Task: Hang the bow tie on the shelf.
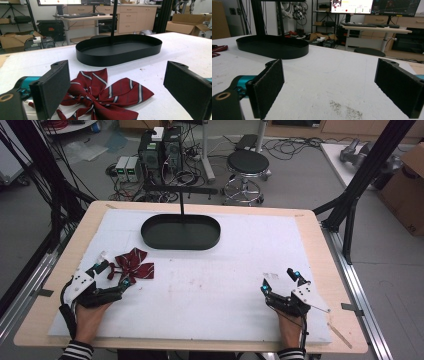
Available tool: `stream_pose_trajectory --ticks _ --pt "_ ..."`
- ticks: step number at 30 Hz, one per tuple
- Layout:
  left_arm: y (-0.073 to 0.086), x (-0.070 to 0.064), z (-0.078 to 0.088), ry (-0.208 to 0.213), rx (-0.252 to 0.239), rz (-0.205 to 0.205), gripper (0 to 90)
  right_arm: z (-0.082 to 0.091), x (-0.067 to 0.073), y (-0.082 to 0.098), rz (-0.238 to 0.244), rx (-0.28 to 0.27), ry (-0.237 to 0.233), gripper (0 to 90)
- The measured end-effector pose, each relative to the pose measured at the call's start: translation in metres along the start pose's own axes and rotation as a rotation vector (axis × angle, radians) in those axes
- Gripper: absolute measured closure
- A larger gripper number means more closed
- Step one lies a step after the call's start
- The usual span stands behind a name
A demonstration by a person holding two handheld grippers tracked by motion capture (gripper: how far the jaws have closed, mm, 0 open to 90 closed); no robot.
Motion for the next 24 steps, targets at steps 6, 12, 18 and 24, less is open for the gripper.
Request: stream_pose_trajectory --ticks 6,12,18,24 --pt "0.0002 0.0001 0.0007 0.002 -0.005 0.001 7.4 -0.0001 0.0000 -0.0001 0.000 0.001 -0.003 8.0" --pt "0.0001 0.0008 0.0015 0.005 -0.006 0.004 7.4 -0.0006 0.0001 -0.0002 0.011 -0.001 0.000 7.9" --pt "-0.0005 0.0018 -0.0004 0.006 0.009 0.020 7.4 -0.0003 0.0010 -0.0001 0.011 0.004 -0.003 7.9" --pt "-0.0027 0.0036 -0.0018 0.007 0.029 0.002 7.4 -0.0002 0.0013 -0.0001 0.010 0.004 -0.002 7.9"
Point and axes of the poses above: each handheld gripper's, and its own axes: z roughly backward along the jaws, y roughly out of its underside, x roughly to its left, the point moved 1 cm from there along -z, roughly forward along the jaws, and after that the axes turned 1 degree about x, right-handed, at the moved point
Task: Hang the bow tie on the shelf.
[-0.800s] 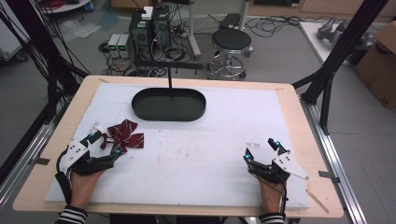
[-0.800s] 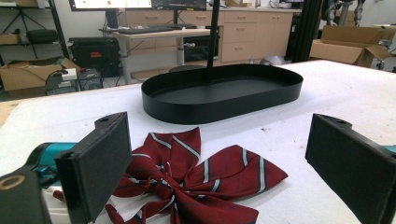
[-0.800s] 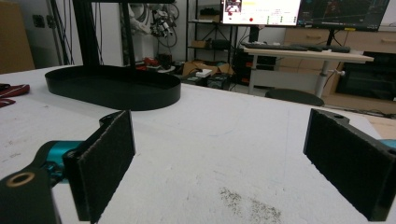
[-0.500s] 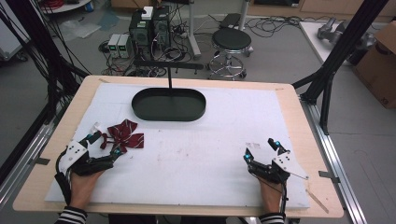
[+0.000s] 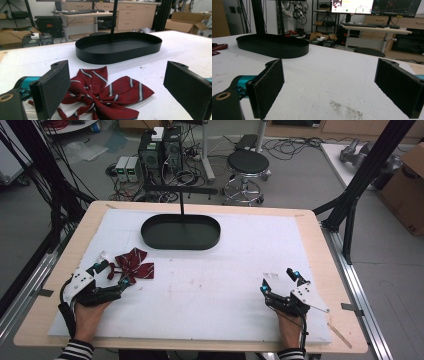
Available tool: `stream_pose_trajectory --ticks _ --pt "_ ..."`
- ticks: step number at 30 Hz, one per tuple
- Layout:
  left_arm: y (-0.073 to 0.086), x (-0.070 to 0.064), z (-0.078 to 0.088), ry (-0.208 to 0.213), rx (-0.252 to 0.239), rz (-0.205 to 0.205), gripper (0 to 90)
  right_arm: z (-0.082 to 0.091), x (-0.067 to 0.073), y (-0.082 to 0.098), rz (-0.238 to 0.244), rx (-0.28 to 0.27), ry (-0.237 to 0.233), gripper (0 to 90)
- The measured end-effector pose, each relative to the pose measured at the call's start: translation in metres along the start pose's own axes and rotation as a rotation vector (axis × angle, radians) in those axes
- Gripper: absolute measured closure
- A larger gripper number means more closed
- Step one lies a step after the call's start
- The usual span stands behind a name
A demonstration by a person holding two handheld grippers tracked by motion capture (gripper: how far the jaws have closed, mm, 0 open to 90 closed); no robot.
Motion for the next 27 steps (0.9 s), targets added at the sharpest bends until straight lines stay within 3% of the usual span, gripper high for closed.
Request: stream_pose_trajectory --ticks 8,14,19,23,24,27 --pt "-0.025 0.015 0.002 -0.039 0.002 -0.004 7.4 0.000 -0.001 0.000 -0.004 0.001 -0.004 7.9" --pt "-0.055 0.032 0.002 -0.064 0.063 -0.041 7.4 -0.001 0.000 0.000 0.002 0.002 -0.004 7.9" --pt "-0.066 0.044 -0.001 -0.087 0.107 -0.052 7.9 -0.001 0.000 0.000 0.008 0.002 -0.003 7.9" --pt "-0.068 0.055 -0.007 -0.087 0.178 -0.052 8.3 -0.001 0.000 0.000 0.008 0.002 -0.002 7.9" --pt "-0.069 0.063 -0.013 -0.088 0.232 -0.042 8.5 -0.001 0.000 0.000 0.002 0.004 -0.003 7.9" --pt "-0.069 0.069 -0.017 -0.086 0.273 -0.029 10.7 -0.001 0.000 0.000 0.004 0.003 -0.003 7.9"
Point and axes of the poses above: each handheld gripper's, and its own axes: z roughly backward along the jaws, y roughly out of its underside, x roughly to its left, the point moved 1 cm from there along -z, roughly forward along the jaws, and after that the axes turned 1 degree about x, right-handed, at the moved point
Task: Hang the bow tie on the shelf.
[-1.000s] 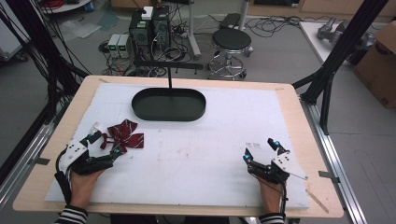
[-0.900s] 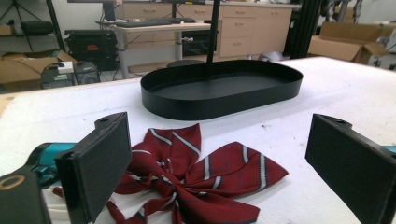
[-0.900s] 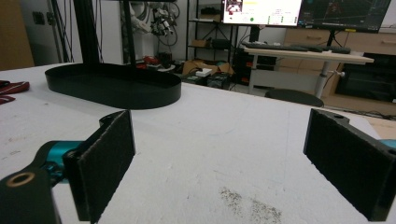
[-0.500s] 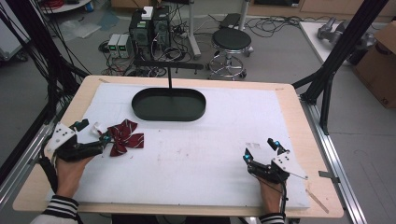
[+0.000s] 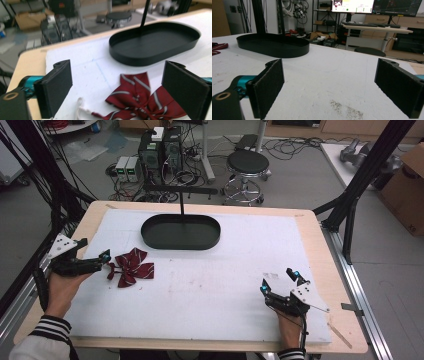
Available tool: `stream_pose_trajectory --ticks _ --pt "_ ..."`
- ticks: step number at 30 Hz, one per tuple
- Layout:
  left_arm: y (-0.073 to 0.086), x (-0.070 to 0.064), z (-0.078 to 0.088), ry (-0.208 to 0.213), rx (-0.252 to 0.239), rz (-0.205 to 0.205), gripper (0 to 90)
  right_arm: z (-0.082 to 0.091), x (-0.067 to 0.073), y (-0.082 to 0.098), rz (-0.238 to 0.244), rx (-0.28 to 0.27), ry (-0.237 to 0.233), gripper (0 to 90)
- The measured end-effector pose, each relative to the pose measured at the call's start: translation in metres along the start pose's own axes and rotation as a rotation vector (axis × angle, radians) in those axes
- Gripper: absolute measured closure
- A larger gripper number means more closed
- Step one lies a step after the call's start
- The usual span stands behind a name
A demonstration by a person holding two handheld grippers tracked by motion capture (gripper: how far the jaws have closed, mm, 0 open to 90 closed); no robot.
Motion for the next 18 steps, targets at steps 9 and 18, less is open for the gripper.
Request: stream_pose_trajectory --ticks 9,18 --pt "-0.006 0.015 -0.011 -0.011 0.082 0.019 15.9 0.000 0.000 0.000 0.002 0.000 0.000 8.0" --pt "0.001 0.025 -0.027 -0.045 0.224 0.039 25.3 0.001 0.000 0.000 0.003 -0.004 0.000 7.9"
Point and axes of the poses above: each handheld gripper's, and its own axes: z roughly backward along the jaws, y roughly out of its underside, x roughly to its left, the point moved 1 cm from there along -z, roughly forward along the jaws, and after that the axes turned 1 degree about x, right-handed, at the moved point
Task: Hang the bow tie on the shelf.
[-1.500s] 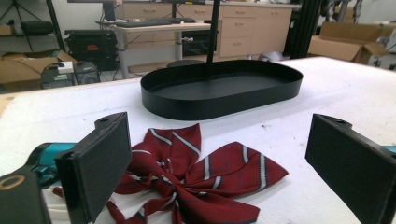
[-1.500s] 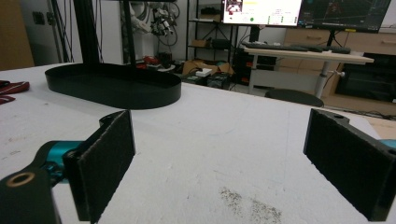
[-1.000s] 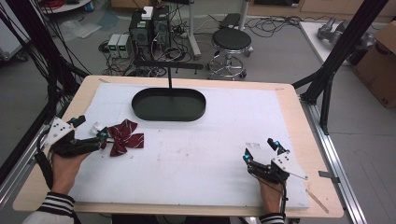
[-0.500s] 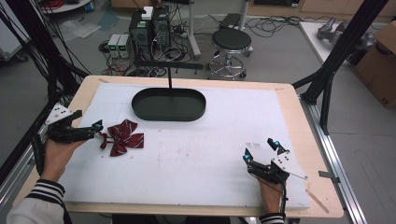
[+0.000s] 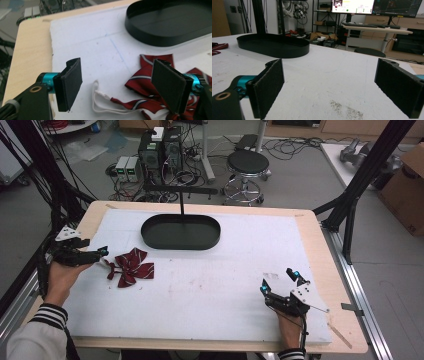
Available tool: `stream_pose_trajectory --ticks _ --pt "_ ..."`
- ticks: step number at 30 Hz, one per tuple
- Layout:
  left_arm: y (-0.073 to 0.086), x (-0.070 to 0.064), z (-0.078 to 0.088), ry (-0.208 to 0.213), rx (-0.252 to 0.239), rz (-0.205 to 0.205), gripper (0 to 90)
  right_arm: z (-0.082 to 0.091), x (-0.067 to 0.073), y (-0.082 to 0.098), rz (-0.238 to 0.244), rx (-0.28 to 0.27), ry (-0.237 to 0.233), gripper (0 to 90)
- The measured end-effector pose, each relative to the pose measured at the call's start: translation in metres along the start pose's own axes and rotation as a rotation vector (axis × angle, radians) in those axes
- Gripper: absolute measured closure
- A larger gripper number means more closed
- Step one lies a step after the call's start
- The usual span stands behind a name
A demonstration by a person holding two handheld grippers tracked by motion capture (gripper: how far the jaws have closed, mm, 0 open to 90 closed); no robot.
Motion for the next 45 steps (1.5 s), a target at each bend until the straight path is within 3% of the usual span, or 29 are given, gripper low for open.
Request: stream_pose_trajectory --ticks 4,8,13,18,25,33,45 --pt "0.003 0.005 -0.004 -0.020 0.041 0.005 31.9 0.000 0.000 0.000 0.000 -0.001 0.000 8.0" --pt "0.006 0.012 -0.007 -0.040 0.097 0.015 32.5 0.000 0.000 0.000 0.000 0.000 0.001 8.0" --pt "0.009 0.018 -0.012 -0.044 0.144 0.047 39.4 0.000 0.000 0.000 0.000 0.002 0.002 8.0" --pt "0.011 0.021 -0.019 -0.047 0.195 0.048 46.0 0.000 0.000 0.000 0.001 0.003 0.001 8.0" --pt "0.013 0.023 -0.029 -0.058 0.283 0.073 48.6 0.000 0.000 0.000 0.002 0.000 0.001 7.9" --pt "0.016 0.024 -0.035 -0.068 0.331 0.089 52.5 0.000 0.000 0.000 0.001 -0.001 0.001 7.9" --pt "0.018 0.019 -0.041 -0.055 0.357 0.088 56.7 0.000 0.000 0.000 -0.001 -0.001 0.001 7.9"
Point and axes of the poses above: each handheld gripper's, and its own axes: z roughly backward along the jaws, y roughly out of its underside, x roughly to its left, the point moved 1 cm from there along -z, roughly forward along the jaws, and after that the axes turned 1 degree about x, right-handed, at the moved point
